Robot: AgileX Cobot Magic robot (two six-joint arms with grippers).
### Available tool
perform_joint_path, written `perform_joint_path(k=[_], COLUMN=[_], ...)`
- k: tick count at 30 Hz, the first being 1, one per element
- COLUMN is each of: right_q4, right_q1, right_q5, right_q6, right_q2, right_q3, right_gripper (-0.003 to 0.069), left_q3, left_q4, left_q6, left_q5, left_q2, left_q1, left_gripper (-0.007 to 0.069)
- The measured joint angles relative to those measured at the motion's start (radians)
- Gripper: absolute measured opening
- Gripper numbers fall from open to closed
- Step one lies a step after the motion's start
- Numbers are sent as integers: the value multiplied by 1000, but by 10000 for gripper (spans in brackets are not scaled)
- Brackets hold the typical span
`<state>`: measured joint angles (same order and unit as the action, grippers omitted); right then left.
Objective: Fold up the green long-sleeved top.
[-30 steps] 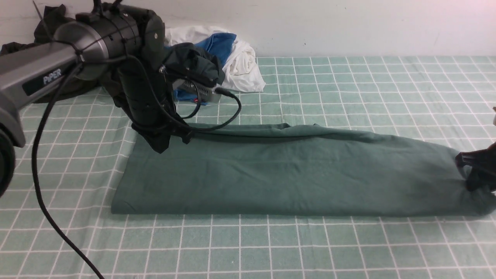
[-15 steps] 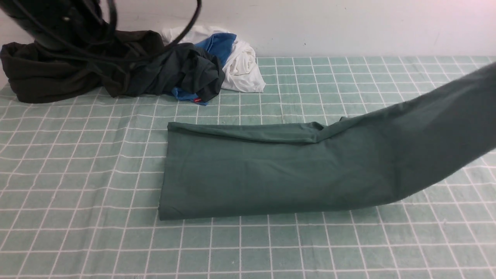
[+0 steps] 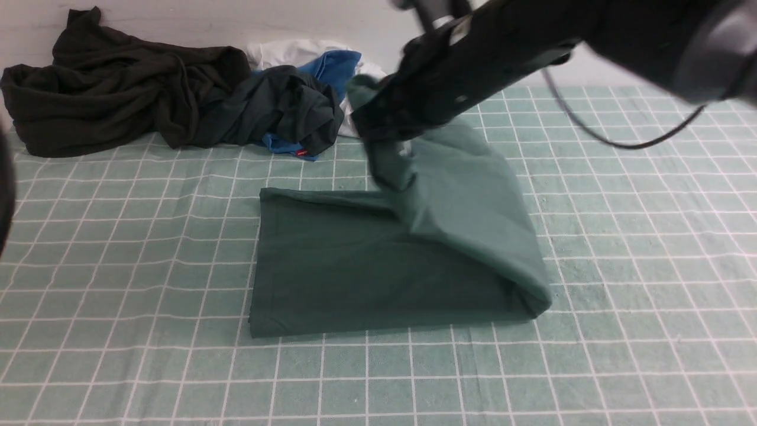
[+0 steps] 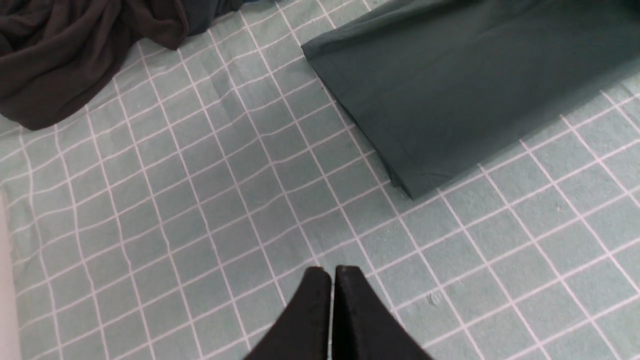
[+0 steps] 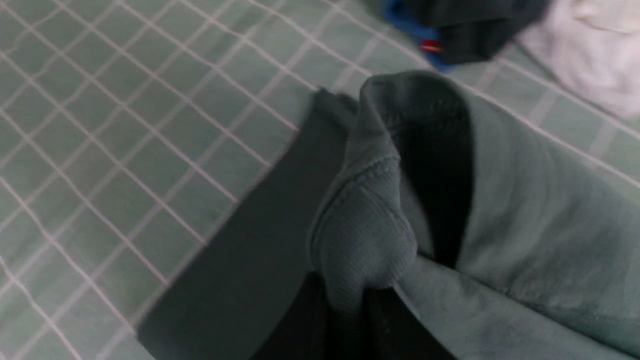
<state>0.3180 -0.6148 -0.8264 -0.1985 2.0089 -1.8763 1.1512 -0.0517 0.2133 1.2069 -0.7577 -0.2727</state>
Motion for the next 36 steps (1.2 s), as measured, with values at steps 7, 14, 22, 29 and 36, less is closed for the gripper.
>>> perform_joint_path(k=[7,14,22,29,36], right_q4=[111,182,63,-111,-141], right_q1=[-87,-70,3,9,9], right_q5=[103,-40,-407,-426,-430], right_q6=[0,-5,-13,-14,-36], right_q2=[240,275,160,-100,-411], right_q3=[-153,-262,-423,-291,66], right_gripper=[97,401,419,132,-10], left_q3=[-118,-170,-349,-522,-572], left_q4=[-1,-17,-84,-145,-157], left_q6=[-4,-27,-149,-251,-260], left_q5=[42,50,-56,-145,-161], left_q2=[117,156,378,589,634], left_q1=[0,0,0,0,0], left_gripper=[-3,-3,-3,-3,-3])
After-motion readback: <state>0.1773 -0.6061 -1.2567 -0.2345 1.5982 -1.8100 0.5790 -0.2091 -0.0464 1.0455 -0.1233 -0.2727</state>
